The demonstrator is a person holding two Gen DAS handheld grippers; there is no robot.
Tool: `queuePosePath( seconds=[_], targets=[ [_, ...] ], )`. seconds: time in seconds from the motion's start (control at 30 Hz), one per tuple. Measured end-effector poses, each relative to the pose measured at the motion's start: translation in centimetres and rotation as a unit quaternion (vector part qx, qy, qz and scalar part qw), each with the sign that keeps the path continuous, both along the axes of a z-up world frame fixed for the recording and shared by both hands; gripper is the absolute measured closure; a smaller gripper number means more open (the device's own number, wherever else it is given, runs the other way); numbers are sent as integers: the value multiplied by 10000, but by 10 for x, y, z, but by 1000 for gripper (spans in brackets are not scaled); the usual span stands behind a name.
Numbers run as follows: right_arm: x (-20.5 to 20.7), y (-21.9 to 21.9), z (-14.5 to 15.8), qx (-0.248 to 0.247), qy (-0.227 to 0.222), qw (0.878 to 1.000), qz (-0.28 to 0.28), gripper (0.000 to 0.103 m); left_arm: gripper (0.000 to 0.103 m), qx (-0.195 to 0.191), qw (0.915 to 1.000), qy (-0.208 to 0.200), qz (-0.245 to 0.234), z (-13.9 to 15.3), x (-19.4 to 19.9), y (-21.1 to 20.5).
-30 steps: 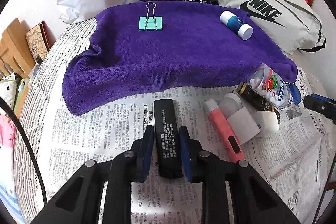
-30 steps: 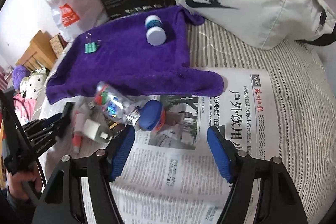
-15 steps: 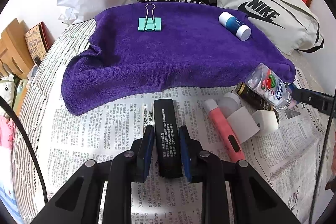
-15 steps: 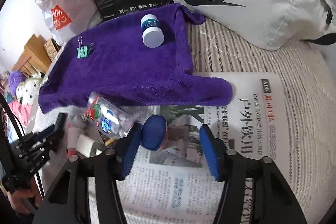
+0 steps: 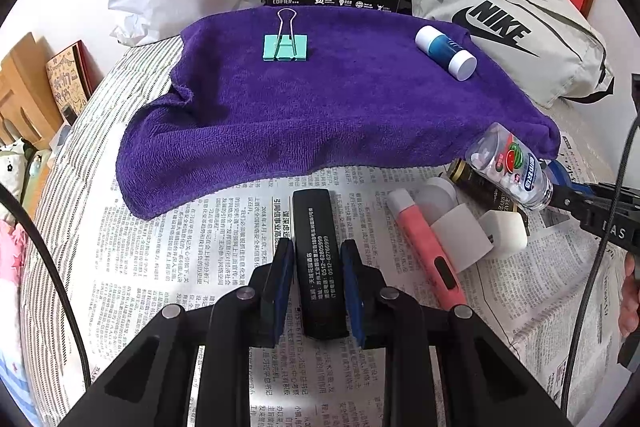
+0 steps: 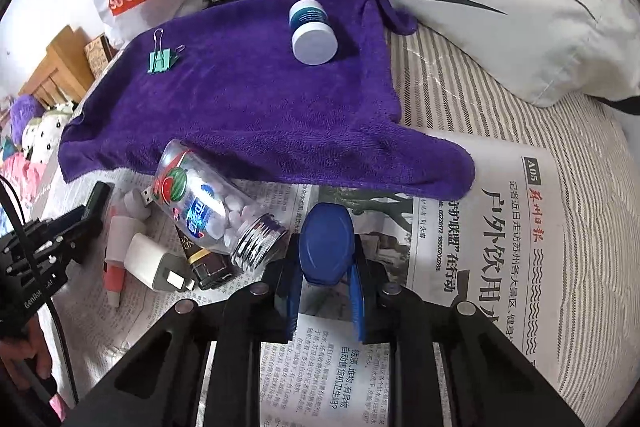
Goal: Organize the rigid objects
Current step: 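Place the USB stick on the towel while the right gripper sets the blue tube beside the ADMD stick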
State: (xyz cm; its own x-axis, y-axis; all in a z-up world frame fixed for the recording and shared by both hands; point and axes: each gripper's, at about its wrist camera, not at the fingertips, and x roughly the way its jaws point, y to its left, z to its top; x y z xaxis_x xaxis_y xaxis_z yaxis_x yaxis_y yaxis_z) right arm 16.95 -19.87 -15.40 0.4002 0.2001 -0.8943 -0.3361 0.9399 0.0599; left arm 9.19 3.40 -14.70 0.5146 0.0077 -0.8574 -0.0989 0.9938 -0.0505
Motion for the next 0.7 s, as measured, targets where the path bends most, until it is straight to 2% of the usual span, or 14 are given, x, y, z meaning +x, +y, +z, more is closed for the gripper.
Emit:
queuePosePath(
  seconds=[0.13,0.4,0.57,0.7],
  targets=[
    [-9,-10,8,66,-12,10000,17,82,81,-40,10000,-16,-16,1,-2,0],
    [-18,-13,-2,-135,22,9999,55,82,81,-235,9997,-80,-44,0,-9,4],
    [-19,-15,3,-57,39,9999,79,82,82,-732,9973,-77,-78,6,-11,13],
    [-19,-18,14,42,-40,9999,106,82,82,-763,9970,-112,-71,12,-12,14]
  ],
)
